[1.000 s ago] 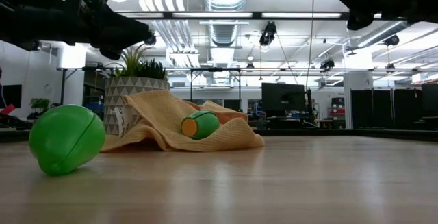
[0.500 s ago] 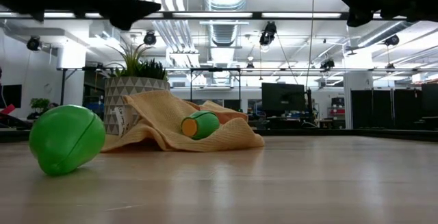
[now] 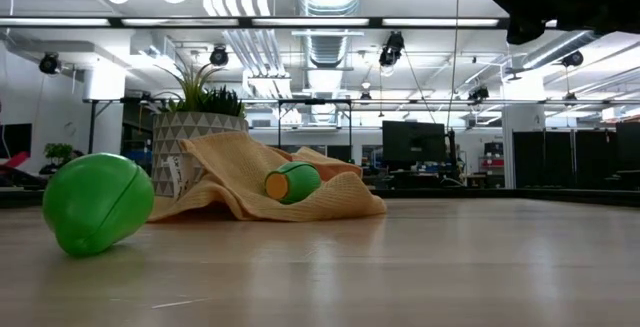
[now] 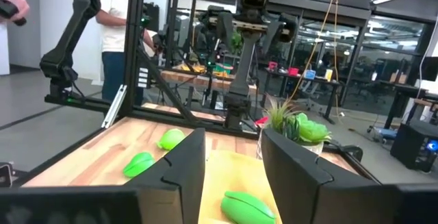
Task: Pick and placing Produce into tupperware
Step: Put the melon into the blue bin
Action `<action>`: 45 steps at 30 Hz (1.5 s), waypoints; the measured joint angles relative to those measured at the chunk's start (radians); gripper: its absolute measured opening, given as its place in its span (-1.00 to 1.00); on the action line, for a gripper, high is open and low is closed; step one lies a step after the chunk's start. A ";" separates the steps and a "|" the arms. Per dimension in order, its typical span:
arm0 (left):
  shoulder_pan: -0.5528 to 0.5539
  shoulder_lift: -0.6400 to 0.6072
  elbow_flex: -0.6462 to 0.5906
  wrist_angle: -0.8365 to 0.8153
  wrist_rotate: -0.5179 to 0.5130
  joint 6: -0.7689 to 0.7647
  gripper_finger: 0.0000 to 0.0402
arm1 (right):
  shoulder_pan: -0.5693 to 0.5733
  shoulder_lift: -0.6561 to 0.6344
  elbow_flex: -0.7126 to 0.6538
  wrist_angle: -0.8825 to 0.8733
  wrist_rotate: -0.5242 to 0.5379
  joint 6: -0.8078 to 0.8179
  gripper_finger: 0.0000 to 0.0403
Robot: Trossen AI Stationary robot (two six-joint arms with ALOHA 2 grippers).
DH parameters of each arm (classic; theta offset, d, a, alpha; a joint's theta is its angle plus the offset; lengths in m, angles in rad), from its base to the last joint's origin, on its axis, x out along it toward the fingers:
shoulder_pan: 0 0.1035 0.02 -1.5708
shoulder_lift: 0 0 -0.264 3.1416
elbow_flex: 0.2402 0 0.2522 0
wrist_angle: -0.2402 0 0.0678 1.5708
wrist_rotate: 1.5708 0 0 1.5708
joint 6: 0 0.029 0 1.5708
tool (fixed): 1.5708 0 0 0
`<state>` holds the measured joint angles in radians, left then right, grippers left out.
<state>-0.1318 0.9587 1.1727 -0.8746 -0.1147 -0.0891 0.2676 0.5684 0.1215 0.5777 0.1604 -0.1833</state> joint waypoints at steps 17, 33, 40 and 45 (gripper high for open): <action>-0.359 0.487 0.134 -0.570 -0.173 -0.386 0.49 | 0.000 0.004 0.000 -0.005 -0.001 0.021 -0.34; -0.562 0.681 0.179 -0.508 0.027 -0.478 0.49 | 0.000 0.004 0.000 -0.004 -0.001 0.030 -0.37; -0.623 0.752 0.177 -0.483 0.020 -0.433 0.49 | 0.000 0.004 0.000 -0.004 -0.001 0.106 -0.37; -0.674 0.809 0.171 -0.465 -0.034 -0.370 0.49 | 0.000 0.004 0.000 -0.004 -0.001 0.132 -0.37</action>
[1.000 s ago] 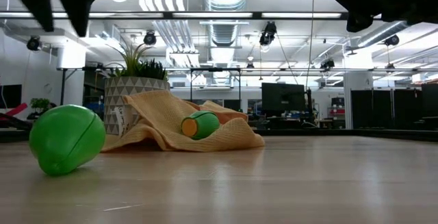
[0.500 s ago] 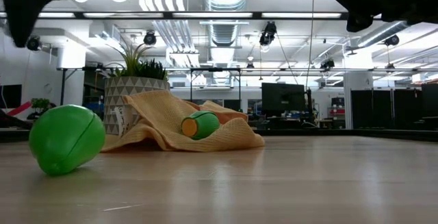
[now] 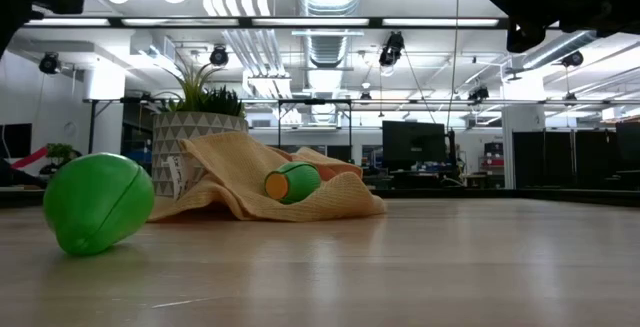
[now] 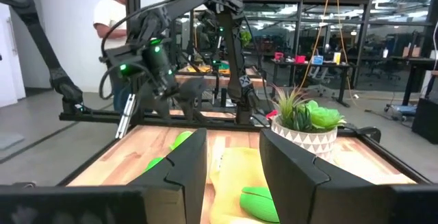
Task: Pick and placing Produce into tupperware
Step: Put the melon into the blue bin
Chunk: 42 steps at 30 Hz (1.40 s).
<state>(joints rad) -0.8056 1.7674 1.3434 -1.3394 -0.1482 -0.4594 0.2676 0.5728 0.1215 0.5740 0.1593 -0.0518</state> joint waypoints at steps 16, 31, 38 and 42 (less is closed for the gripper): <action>-0.032 0.020 -0.128 0.118 -0.044 0.074 0.49 | 0.000 0.000 -0.004 -0.002 0.000 0.033 -0.37; -0.032 0.018 -0.260 0.262 -0.050 0.108 0.49 | 0.000 0.000 -0.007 -0.002 0.000 0.033 -0.37; -0.029 0.016 -0.281 0.274 -0.076 0.102 0.49 | 0.000 0.000 -0.007 -0.002 0.000 0.033 -0.37; -0.022 0.014 -0.290 0.296 -0.078 0.121 0.49 | 0.000 0.000 -0.007 -0.002 0.000 0.033 -0.37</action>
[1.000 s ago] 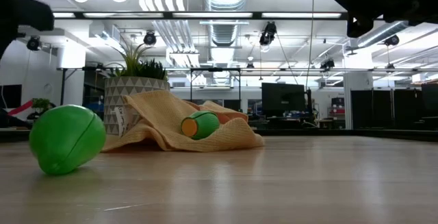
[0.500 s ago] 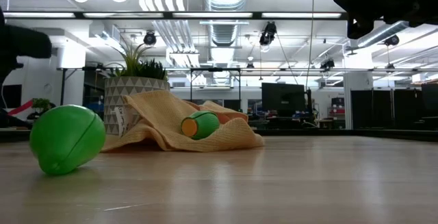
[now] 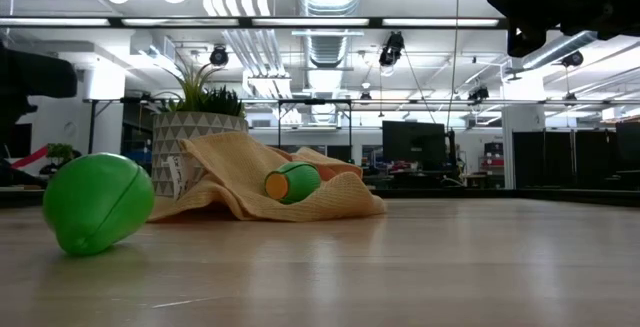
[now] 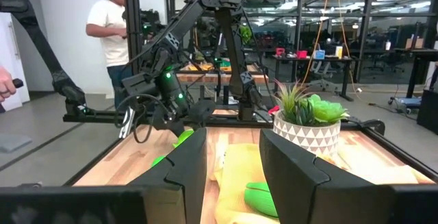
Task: Pick and placing Produce into tupperware
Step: Put the melon into the blue bin
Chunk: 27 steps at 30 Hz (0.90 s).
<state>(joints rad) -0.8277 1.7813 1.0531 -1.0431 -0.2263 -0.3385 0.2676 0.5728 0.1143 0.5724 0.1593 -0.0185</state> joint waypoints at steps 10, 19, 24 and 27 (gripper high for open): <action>0.004 0.001 -0.001 0.017 -0.073 0.017 0.49 | 0.000 0.000 0.000 0.000 0.000 -0.002 -0.37; 0.010 0.002 -0.010 0.043 -0.099 0.013 0.40 | 0.000 0.000 0.000 0.000 0.000 -0.001 -0.37; 0.010 0.002 -0.013 0.049 -0.096 0.011 0.25 | 0.000 0.000 0.000 -0.009 0.000 -0.001 -0.37; 0.012 0.003 -0.013 0.050 -0.096 0.008 0.21 | 0.000 0.000 0.000 -0.024 0.000 -0.001 -0.37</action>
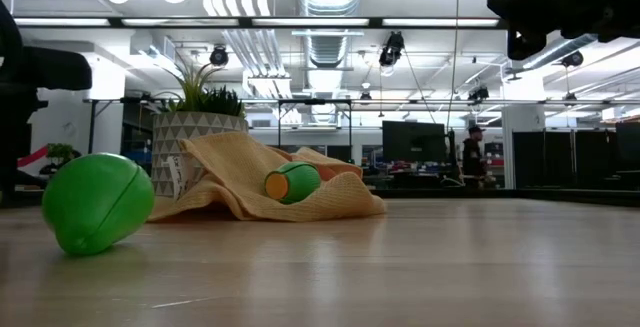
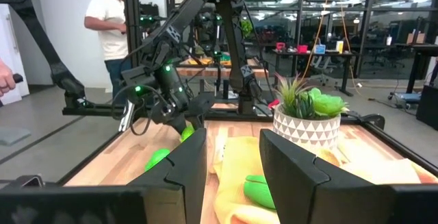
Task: Pick and placing Produce into tupperware
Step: Put the melon into the blue bin
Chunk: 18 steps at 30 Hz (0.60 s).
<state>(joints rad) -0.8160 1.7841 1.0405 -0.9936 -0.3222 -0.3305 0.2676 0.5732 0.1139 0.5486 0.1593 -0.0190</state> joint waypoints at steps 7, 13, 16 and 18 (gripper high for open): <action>0.007 0.000 0.000 0.001 0.007 0.004 0.20 | 0.000 0.000 0.000 0.001 0.000 -0.001 -0.37; 0.007 0.001 -0.001 0.006 0.002 0.004 0.19 | 0.000 0.000 0.000 0.001 0.000 -0.005 -0.37; 0.008 0.001 -0.001 0.009 -0.002 0.013 0.10 | 0.000 0.000 0.000 0.001 0.000 -0.006 -0.37; 0.010 0.001 -0.001 0.010 -0.001 0.016 0.02 | 0.000 0.000 0.000 0.001 0.000 -0.007 -0.37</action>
<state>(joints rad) -0.8062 1.7847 1.0393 -0.9837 -0.3235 -0.3145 0.2677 0.5732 0.1139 0.5491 0.1595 -0.0257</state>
